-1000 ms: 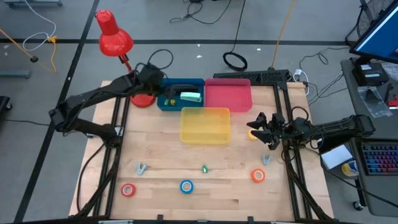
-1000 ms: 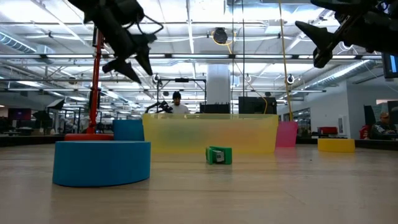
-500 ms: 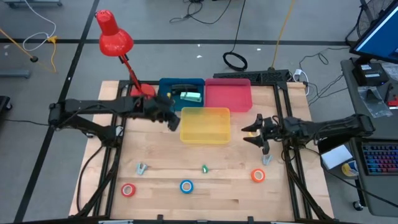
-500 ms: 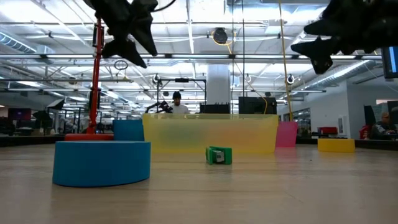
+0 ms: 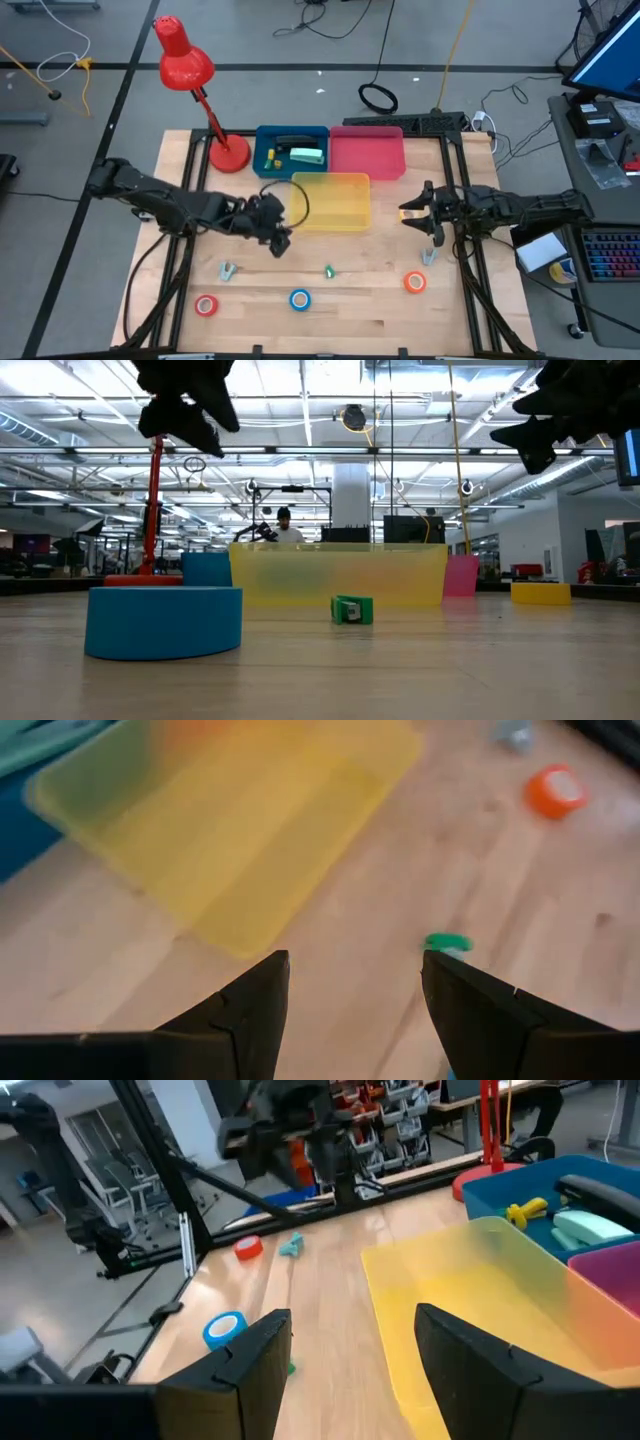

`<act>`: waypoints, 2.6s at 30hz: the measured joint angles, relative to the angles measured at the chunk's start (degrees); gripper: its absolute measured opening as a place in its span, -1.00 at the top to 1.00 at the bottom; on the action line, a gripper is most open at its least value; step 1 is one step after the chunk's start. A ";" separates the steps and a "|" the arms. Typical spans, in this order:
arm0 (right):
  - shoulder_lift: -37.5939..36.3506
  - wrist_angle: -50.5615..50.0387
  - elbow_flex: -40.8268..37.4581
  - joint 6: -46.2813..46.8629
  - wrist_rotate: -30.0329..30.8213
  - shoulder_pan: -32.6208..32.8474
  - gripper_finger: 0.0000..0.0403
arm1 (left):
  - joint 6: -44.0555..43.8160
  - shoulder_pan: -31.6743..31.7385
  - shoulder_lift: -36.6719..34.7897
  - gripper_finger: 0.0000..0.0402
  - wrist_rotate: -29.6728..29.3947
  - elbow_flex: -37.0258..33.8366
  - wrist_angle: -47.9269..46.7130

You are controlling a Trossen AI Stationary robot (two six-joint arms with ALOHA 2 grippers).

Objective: Pick and place Stapler, Stapler remover, tape
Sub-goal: Put the green stapler into the blue bin

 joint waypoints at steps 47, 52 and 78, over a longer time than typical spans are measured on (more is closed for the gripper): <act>-5.68 -6.06 0.02 6.38 0.00 0.02 -0.03 | 81.34 -0.06 31.55 -0.14 23.38 5.39 32.72; -5.66 -6.17 0.02 7.23 -0.02 0.02 -0.03 | 85.45 -0.01 34.47 -0.14 23.41 5.72 33.37; -5.66 -6.23 0.02 6.71 0.00 0.02 -0.03 | 83.54 3.53 40.99 0.27 28.11 11.18 26.86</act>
